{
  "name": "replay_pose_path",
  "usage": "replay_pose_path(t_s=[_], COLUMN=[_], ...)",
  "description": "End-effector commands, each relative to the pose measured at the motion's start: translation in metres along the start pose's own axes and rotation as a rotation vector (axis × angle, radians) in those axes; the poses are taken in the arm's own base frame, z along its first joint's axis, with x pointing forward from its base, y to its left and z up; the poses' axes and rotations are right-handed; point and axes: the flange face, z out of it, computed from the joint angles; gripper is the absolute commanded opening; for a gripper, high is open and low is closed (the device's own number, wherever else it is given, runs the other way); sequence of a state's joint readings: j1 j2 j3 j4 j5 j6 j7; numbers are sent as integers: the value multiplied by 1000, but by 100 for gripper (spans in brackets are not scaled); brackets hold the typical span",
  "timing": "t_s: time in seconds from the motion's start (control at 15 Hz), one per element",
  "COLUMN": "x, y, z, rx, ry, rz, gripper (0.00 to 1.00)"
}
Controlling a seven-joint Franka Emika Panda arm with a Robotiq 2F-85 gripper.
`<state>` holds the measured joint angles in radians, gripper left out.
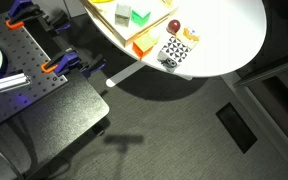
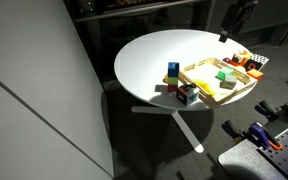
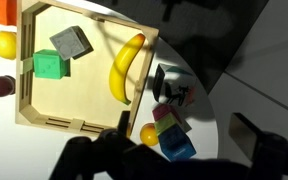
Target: Pick up the blue block and put it in the tray
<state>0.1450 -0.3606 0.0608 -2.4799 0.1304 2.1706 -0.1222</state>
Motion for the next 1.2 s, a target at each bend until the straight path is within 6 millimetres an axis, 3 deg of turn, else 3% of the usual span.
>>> replay_pose_path(t_s=[0.0,0.73,0.8,1.13], x=[25,80,66,67], y=[-9,-18,-18,-17], z=[10,56,57,63], rx=[-18,-58,-48,-46], ry=[20,28,25,15], rz=[-67,-323,-278,-282], gripper=[100,100,100,100])
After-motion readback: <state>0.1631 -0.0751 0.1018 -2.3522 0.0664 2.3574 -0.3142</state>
